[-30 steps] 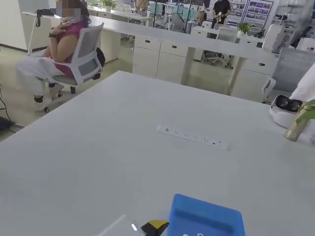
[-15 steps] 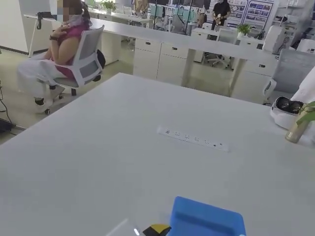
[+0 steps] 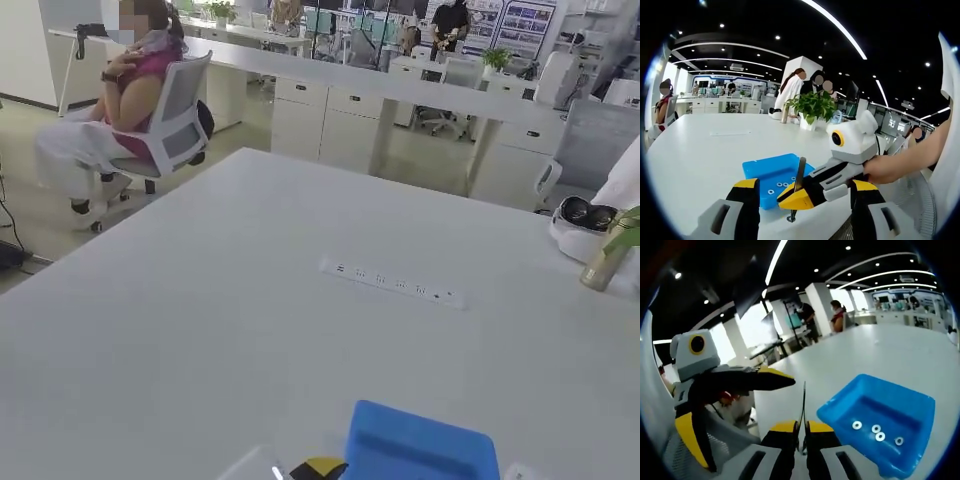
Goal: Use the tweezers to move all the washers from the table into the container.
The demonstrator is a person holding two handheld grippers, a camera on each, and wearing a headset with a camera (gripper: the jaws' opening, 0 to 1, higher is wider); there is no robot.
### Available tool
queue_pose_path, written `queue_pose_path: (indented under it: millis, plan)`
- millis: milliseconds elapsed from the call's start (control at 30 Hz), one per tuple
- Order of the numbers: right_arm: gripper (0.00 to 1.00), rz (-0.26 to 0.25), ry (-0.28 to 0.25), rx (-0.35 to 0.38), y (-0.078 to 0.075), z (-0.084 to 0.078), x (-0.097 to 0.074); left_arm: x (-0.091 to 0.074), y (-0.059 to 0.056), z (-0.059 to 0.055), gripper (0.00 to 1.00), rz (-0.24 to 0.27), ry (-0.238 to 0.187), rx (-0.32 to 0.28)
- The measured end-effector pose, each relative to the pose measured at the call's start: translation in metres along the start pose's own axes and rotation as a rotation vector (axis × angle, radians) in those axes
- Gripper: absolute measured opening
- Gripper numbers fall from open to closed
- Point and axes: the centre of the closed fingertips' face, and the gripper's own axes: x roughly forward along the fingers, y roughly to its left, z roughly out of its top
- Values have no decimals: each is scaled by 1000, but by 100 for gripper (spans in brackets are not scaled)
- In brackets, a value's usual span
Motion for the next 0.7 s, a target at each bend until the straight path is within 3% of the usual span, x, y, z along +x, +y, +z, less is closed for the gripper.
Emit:
queue_pose_path:
  millis: [233, 367, 700]
  plan:
    - [3, -14, -26, 2, -8, 17, -10, 0, 1, 0, 75, 2, -4, -1]
    - [3, -24, -39, 5, -5, 30, -12, -1, 2, 1, 75, 7, -8, -3]
    - [3, -47, -86, -9, -19, 60, -15, -2, 3, 3, 75, 13, -14, -5]
